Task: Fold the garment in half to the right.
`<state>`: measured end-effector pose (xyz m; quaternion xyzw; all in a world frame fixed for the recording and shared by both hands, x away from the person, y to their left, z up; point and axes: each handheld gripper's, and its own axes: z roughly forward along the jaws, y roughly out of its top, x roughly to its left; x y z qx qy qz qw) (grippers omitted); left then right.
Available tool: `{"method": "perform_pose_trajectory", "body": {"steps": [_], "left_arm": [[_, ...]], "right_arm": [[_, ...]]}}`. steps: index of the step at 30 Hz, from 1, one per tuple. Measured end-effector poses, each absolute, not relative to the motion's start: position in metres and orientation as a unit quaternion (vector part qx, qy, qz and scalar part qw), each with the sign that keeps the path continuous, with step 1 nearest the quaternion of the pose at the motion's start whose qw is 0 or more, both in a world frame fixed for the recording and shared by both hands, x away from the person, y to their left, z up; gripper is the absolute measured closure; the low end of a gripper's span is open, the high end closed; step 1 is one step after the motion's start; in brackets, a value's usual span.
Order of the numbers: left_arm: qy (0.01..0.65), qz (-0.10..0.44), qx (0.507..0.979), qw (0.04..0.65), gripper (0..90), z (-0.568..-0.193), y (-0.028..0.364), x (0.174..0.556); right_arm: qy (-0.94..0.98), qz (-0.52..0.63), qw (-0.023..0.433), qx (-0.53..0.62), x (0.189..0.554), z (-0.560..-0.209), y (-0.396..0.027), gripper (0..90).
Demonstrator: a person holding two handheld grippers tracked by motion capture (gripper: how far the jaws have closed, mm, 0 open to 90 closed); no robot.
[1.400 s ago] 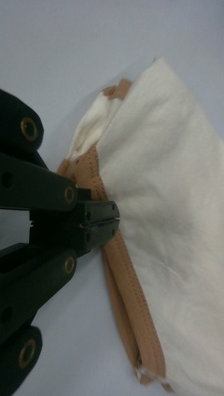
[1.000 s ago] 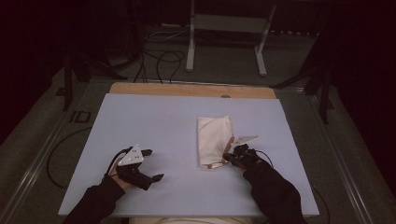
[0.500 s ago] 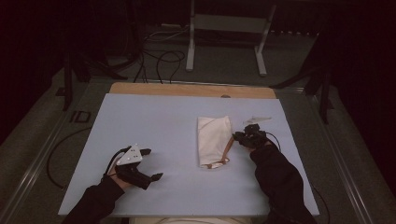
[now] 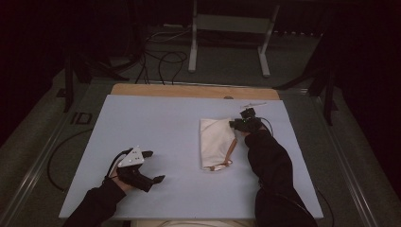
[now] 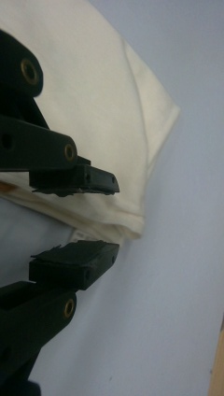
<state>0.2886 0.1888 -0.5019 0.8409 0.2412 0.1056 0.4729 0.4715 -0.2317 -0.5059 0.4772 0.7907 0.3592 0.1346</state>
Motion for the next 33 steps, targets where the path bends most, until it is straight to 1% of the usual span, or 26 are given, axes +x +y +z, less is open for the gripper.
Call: {"method": "perform_pose_trajectory", "body": {"steps": [3,6,7,15,23,30,33], "left_arm": [[0.241,0.104,0.841,0.473,0.0,-0.502,0.189,0.289],[0.24,0.104,0.841,0.473,0.0,-0.502,0.19,0.289],[0.24,0.105,0.841,0.473,0.0,-0.502,0.19,0.289],[0.24,0.104,0.842,0.472,0.0,-0.502,0.188,0.289],[0.242,0.104,0.842,0.471,0.0,-0.503,0.189,0.289],[0.24,0.106,0.843,0.469,0.0,-0.503,0.189,0.289],[0.24,0.106,0.843,0.469,0.0,-0.503,0.189,0.289]], "right_arm": [[0.793,0.352,0.123,0.482,0.479,-0.512,-0.229,69.5],[0.799,0.339,0.114,0.484,0.482,-0.516,-0.228,86.8],[0.799,0.339,0.115,0.482,0.481,-0.515,-0.228,88.3],[0.802,0.339,0.143,0.47,0.472,-0.501,-0.23,89.2],[0.802,0.328,0.134,0.48,0.474,-0.516,-0.235,89.0],[0.804,0.325,0.141,0.477,0.472,-0.517,-0.238,87.7],[0.804,0.316,0.15,0.481,0.471,-0.519,-0.241,88.7]]}}
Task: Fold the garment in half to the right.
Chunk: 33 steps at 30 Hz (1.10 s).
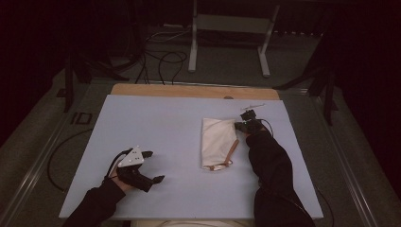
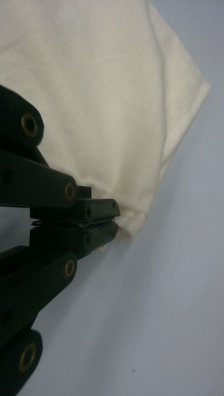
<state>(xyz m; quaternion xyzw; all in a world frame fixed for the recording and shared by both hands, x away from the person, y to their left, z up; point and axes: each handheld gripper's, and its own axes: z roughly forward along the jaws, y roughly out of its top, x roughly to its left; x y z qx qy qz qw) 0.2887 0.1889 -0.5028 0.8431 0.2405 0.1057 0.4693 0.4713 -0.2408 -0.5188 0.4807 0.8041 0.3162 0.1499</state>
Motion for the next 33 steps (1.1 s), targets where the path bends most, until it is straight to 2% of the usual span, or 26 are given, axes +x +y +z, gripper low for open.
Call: {"method": "perform_pose_trajectory", "body": {"steps": [7,13,21,33], "left_arm": [[0.241,0.106,0.843,0.468,0.0,-0.503,0.188,0.289],[0.244,0.107,0.842,0.47,0.0,-0.503,0.19,0.29],[0.244,0.104,0.842,0.471,0.0,-0.502,0.19,0.29],[0.244,0.107,0.841,0.471,0.0,-0.5,0.193,0.289]], "right_arm": [[0.802,0.324,0.147,0.481,0.47,-0.519,-0.242,80.1],[0.797,0.329,0.155,0.483,0.468,-0.504,-0.247,48.0],[0.802,0.356,0.138,0.459,0.46,-0.486,-0.245,14.8],[0.815,0.396,0.12,0.406,0.436,-0.461,-0.223,12.2]]}}
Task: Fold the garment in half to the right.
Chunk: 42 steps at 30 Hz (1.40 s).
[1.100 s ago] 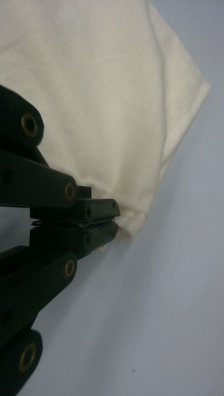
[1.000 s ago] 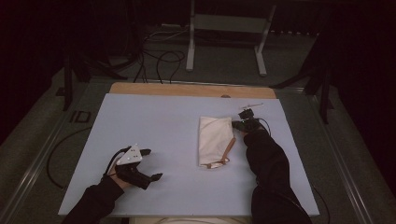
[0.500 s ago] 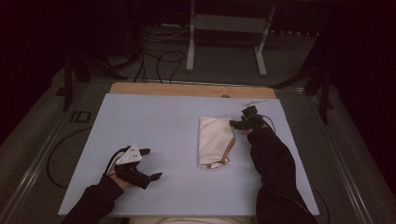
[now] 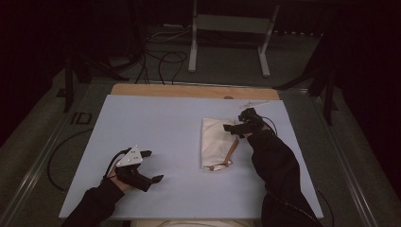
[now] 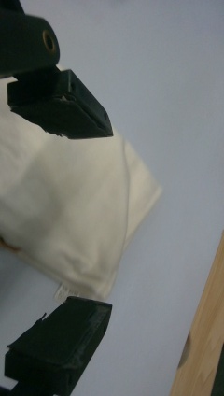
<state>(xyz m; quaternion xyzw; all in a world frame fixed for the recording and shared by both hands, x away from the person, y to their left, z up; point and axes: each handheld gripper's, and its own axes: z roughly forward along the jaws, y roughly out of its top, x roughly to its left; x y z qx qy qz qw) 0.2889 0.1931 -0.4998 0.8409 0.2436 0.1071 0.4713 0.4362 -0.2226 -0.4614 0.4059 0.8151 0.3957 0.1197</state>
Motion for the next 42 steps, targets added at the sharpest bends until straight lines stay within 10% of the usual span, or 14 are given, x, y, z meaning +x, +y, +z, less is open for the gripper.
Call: {"method": "perform_pose_trajectory", "body": {"steps": [42], "left_arm": [[0.281,0.121,0.84,0.447,0.0,-0.5,0.238,0.274]], "right_arm": [[0.824,0.441,0.107,0.34,0.319,-0.481,-0.265,8.9]]}}
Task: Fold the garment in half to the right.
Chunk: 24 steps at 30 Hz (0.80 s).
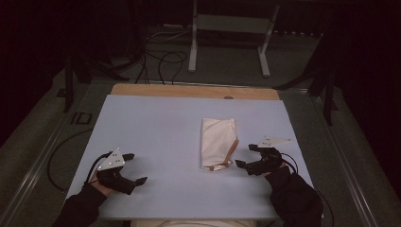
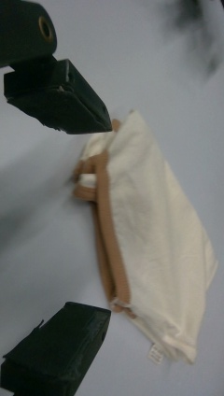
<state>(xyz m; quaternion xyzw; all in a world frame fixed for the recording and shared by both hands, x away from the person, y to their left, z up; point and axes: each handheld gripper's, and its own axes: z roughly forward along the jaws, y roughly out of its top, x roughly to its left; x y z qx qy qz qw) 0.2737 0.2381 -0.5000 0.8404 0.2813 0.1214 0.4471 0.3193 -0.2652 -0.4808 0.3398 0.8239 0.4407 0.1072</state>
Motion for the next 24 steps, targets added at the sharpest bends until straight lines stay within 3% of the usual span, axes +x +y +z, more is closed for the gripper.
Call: {"method": "perform_pose_trajectory", "body": {"steps": [16,24], "left_arm": [[0.311,0.139,0.835,0.433,0.0,-0.509,0.248,0.275],[0.312,0.154,0.833,0.43,0.0,-0.511,0.245,0.273]], "right_arm": [[0.818,0.411,0.133,0.38,0.281,-0.511,-0.288,8.9],[0.813,0.407,0.156,0.385,0.288,-0.515,-0.292,9.0]]}}
